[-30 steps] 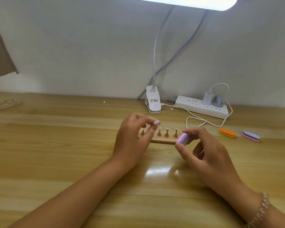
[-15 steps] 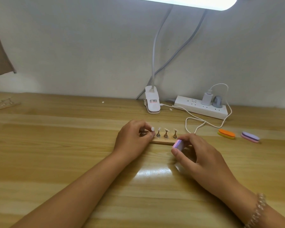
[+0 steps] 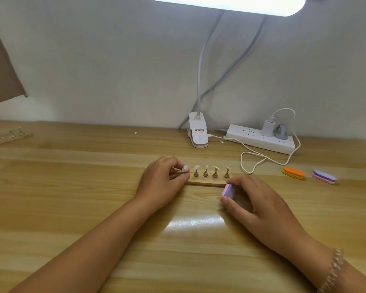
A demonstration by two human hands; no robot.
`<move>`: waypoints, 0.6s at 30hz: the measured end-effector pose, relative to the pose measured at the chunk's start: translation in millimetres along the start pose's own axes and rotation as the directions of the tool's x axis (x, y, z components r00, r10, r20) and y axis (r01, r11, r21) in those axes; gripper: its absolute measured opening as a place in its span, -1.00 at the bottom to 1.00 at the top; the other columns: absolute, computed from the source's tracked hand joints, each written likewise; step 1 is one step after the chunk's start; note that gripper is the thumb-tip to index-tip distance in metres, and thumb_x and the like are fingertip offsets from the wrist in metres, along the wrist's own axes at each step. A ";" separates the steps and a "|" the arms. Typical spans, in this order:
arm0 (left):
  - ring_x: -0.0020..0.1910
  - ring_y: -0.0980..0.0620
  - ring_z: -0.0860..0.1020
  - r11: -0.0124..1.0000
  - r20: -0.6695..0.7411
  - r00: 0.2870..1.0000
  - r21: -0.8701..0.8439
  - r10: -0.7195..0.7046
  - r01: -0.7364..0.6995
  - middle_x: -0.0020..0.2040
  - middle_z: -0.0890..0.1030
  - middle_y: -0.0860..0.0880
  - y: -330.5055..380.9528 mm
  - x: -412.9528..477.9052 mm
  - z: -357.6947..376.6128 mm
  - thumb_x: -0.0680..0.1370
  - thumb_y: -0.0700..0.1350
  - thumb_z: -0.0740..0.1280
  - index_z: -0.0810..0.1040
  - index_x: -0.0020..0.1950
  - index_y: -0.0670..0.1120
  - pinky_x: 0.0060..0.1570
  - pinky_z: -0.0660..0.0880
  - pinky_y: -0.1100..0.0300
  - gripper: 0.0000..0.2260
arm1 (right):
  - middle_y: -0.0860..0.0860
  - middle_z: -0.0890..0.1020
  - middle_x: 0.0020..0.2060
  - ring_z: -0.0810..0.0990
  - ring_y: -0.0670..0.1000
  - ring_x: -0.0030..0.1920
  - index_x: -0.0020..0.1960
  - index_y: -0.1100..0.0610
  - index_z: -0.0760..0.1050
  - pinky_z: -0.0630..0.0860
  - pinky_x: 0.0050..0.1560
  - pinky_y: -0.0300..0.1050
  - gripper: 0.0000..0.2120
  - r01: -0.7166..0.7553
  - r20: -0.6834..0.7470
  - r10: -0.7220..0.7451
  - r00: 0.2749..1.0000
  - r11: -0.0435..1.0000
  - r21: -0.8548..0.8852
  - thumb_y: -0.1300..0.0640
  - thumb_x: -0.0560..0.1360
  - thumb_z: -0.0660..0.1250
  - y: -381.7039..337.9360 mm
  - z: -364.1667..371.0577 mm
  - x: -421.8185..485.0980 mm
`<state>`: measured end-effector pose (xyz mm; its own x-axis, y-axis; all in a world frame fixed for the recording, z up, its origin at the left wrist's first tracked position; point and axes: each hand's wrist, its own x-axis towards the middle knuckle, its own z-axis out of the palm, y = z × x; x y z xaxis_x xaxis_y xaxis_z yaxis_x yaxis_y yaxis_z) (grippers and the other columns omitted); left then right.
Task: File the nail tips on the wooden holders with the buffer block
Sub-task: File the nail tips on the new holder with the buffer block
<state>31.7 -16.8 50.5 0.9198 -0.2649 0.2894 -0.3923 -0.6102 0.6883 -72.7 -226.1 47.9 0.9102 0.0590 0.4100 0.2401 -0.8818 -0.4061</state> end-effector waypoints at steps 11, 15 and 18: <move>-0.15 0.06 0.52 0.821 -0.092 0.835 0.268 0.542 -0.504 -0.13 0.62 0.11 21.7 -26.3 7.8 0.55 -0.10 0.40 0.60 -0.05 0.00 -0.13 0.48 0.11 -0.99 | -0.16 0.54 -0.01 0.55 -0.12 -0.02 0.26 0.10 0.47 0.49 0.02 -0.16 -0.54 0.182 -0.242 -0.162 0.957 0.982 0.060 -0.12 0.45 0.37 -10.6 -0.6 -2.4; -0.13 0.07 0.50 0.782 0.023 0.804 0.215 0.594 -0.585 -0.12 0.62 0.09 27.5 -31.8 15.2 0.58 -0.04 0.31 0.64 0.02 -0.02 -0.02 0.27 0.40 -0.86 | -0.15 0.55 -0.06 0.55 -0.10 -0.06 0.11 0.09 0.49 0.49 -0.02 -0.16 -0.65 0.251 -0.252 -0.225 0.941 0.965 0.075 -0.10 0.45 0.40 -11.6 0.8 -5.3; -0.11 0.06 0.52 0.803 0.067 0.820 0.175 0.568 -0.570 -0.12 0.61 0.11 27.8 -31.8 15.5 0.62 0.00 0.23 0.64 0.04 -0.01 -0.06 0.36 0.29 -0.80 | -0.16 0.57 -0.08 0.56 -0.08 -0.06 0.08 0.09 0.51 0.54 -0.04 -0.03 -0.67 0.142 -0.281 -0.094 0.955 0.978 0.154 -0.09 0.44 0.41 -8.0 -1.3 -1.4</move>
<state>-8.5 -37.0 50.2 0.5312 -0.6139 0.5839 -0.8404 -0.4694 0.2710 -76.3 -219.8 51.7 0.7517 0.0076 0.6594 0.4158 -0.7817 -0.4649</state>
